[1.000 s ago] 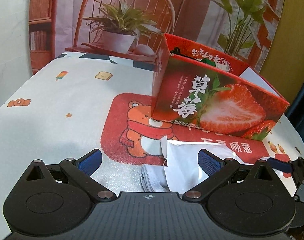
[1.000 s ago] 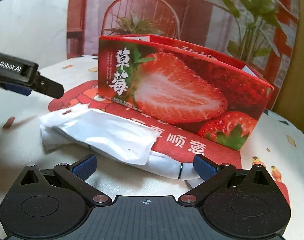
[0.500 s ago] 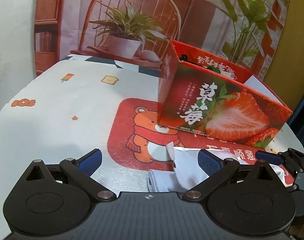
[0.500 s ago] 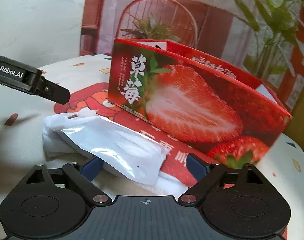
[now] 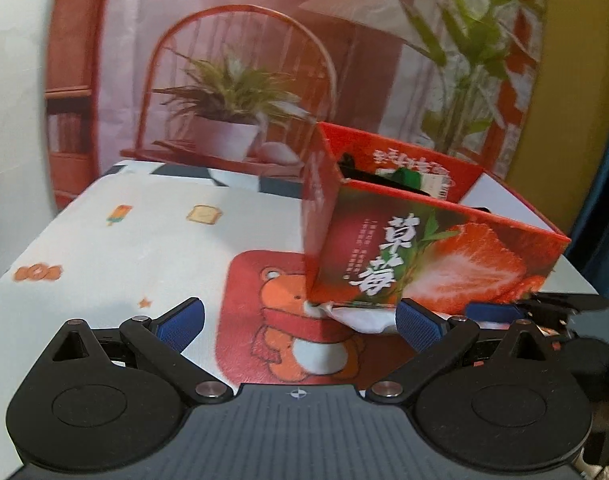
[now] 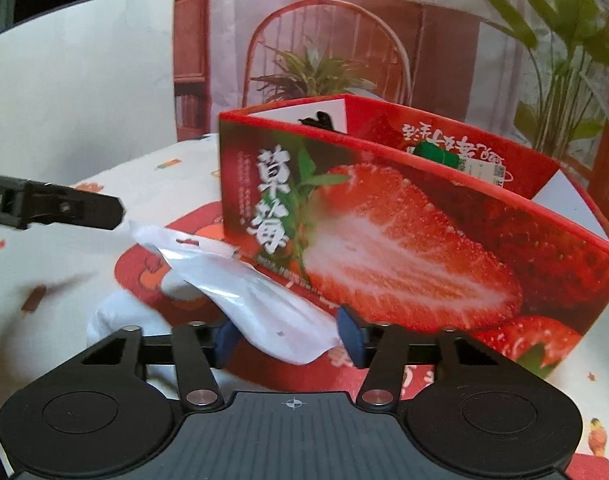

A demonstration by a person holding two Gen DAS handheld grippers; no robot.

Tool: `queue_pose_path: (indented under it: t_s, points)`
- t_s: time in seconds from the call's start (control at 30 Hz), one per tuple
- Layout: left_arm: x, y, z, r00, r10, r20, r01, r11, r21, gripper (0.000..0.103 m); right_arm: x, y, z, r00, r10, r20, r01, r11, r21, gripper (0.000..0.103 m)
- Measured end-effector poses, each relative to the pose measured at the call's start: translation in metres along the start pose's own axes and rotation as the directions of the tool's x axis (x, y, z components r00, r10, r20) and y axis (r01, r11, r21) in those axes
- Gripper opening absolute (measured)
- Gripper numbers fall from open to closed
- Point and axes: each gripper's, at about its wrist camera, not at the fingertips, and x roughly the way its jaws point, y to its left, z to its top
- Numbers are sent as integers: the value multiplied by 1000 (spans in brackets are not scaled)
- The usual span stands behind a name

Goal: Organize soft objects
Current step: 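Close both grippers on the white packet with green cable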

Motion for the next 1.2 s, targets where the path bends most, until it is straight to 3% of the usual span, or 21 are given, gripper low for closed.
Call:
queue_pose_path:
  t_s: [0.1, 0.37, 0.47, 0.57, 0.73, 0.93, 1.1, 1.2]
  points:
    - [7, -3, 6, 999, -36, 2, 36, 998, 54, 102, 3, -14, 6, 1000, 15, 17, -16, 996, 88, 43]
    - [41, -15, 20, 991, -134, -20, 135, 971, 200, 98, 9, -31, 17, 999, 19, 35, -25, 986, 166, 40]
    - [60, -12, 25, 976, -202, -82, 213, 963, 165, 82, 12, -32, 16, 999, 21, 32, -26, 984, 177, 40]
    - [73, -13, 24, 962, -248, -115, 264, 952, 157, 81, 14, -34, 16, 999, 23, 27, -27, 983, 181, 40]
    - [86, -17, 21, 952, -268, -145, 290, 942, 167, 68, 18, -36, 15, 999, 31, 24, -35, 982, 187, 40]
    - [89, -18, 22, 949, -276, -153, 300, 940, 165, 65, 20, -37, 14, 999, 39, 26, -43, 979, 201, 40]
    - [90, -20, 23, 951, -266, -159, 292, 941, 170, 57, 20, -39, 12, 999, 43, 27, -48, 975, 219, 36]
    - [90, -19, 24, 950, -264, -164, 291, 942, 168, 48, 20, -39, 12, 999, 37, 26, -42, 973, 225, 29]
